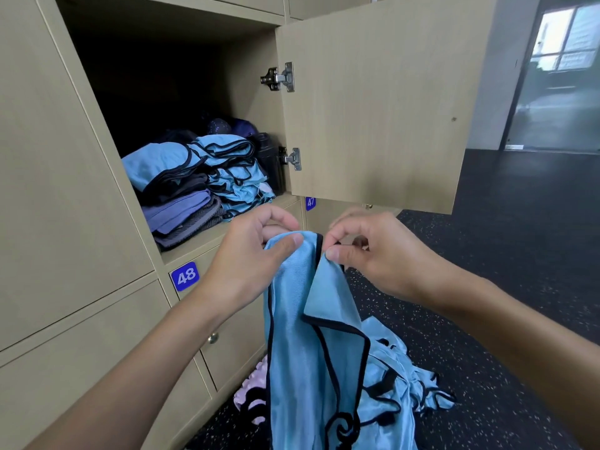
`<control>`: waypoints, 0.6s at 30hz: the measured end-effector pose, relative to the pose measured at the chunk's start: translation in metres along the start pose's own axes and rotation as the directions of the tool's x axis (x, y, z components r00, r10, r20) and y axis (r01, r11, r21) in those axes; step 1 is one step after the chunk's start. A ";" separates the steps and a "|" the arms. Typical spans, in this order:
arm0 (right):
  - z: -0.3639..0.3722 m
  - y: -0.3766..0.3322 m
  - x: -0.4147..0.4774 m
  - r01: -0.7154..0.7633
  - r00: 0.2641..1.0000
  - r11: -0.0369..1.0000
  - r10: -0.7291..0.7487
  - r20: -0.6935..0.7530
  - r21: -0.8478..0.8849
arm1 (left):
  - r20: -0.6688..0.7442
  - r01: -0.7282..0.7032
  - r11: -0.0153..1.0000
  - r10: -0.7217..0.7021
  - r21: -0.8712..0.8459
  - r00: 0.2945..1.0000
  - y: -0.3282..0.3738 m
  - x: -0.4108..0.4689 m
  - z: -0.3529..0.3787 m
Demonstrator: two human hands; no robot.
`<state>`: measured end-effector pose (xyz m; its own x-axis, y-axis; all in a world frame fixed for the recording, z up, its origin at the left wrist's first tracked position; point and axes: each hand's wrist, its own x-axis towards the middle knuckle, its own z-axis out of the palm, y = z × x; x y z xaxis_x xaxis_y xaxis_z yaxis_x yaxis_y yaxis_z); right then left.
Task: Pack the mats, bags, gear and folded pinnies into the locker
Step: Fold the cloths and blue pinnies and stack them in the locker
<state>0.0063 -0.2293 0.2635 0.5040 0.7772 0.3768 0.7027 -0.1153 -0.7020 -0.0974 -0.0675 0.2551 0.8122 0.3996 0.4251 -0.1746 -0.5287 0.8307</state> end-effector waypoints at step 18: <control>0.002 0.003 0.007 0.009 0.953 0.988 0.039 -0.301 0.156 | 0.114 -0.115 0.988 0.102 0.106 0.988 0.008 -0.009 0.003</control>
<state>0.0110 -0.2229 0.2633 0.6584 0.5501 0.5137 0.6205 -0.0105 -0.7841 -0.1044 -0.0779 0.2567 0.8479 0.2557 0.4643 -0.2067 -0.6471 0.7339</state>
